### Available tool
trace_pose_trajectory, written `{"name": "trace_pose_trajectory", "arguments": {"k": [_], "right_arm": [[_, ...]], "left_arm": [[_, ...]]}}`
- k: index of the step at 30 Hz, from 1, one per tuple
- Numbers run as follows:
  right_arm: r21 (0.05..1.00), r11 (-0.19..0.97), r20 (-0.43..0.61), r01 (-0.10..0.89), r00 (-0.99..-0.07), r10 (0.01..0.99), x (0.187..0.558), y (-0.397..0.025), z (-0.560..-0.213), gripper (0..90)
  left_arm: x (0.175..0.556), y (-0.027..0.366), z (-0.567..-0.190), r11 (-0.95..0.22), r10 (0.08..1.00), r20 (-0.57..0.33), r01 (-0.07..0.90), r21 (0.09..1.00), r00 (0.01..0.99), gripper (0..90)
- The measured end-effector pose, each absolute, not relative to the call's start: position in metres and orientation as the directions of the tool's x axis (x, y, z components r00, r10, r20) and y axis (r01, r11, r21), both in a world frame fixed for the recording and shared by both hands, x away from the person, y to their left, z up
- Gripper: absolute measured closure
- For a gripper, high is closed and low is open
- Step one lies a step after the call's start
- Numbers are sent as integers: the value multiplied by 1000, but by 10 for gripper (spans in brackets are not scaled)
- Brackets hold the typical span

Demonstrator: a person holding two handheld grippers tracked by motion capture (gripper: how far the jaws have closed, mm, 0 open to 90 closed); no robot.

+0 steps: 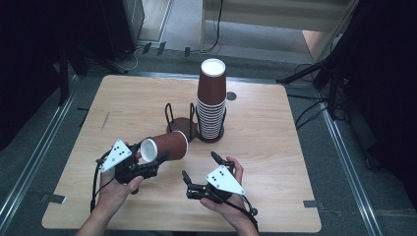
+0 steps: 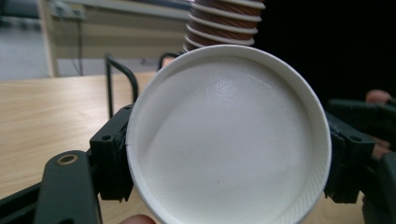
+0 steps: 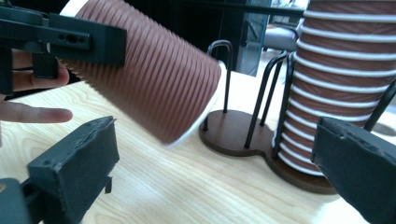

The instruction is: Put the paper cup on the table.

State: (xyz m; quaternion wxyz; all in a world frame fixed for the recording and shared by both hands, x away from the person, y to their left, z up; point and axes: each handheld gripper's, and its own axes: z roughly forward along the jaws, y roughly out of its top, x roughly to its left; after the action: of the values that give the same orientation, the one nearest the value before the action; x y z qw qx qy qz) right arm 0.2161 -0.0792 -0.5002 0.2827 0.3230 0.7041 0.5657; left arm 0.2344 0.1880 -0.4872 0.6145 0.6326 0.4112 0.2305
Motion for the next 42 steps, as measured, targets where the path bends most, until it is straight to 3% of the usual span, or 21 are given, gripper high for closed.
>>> {"name": "trace_pose_trajectory", "arguments": {"k": [2,8,10,14,22,29,42], "right_arm": [[975,160,-30,156,-619,784,217,-78,-503,159],[968,102,57,229,-597,800,219,-71,-500,120],[951,76,115,300,-570,813,219,-70,-499,96],[936,41,157,350,-518,841,219,-68,-496,73],[867,-188,390,461,-395,832,221,-69,-479,47],[673,-441,666,594,-226,711,226,-71,-467,34],[369,-648,870,666,-3,493,238,-58,-469,18]], "left_arm": [[234,188,-488,105,811,-218,231,967,543,222],[235,190,-489,112,816,-225,236,965,532,221],[234,190,-488,111,819,-216,223,969,532,221],[230,189,-486,120,820,-211,202,972,532,225],[229,187,-489,155,826,-213,153,976,522,227],[227,179,-494,155,822,-197,122,980,534,228],[221,167,-496,154,820,-160,58,986,549,228]]}}
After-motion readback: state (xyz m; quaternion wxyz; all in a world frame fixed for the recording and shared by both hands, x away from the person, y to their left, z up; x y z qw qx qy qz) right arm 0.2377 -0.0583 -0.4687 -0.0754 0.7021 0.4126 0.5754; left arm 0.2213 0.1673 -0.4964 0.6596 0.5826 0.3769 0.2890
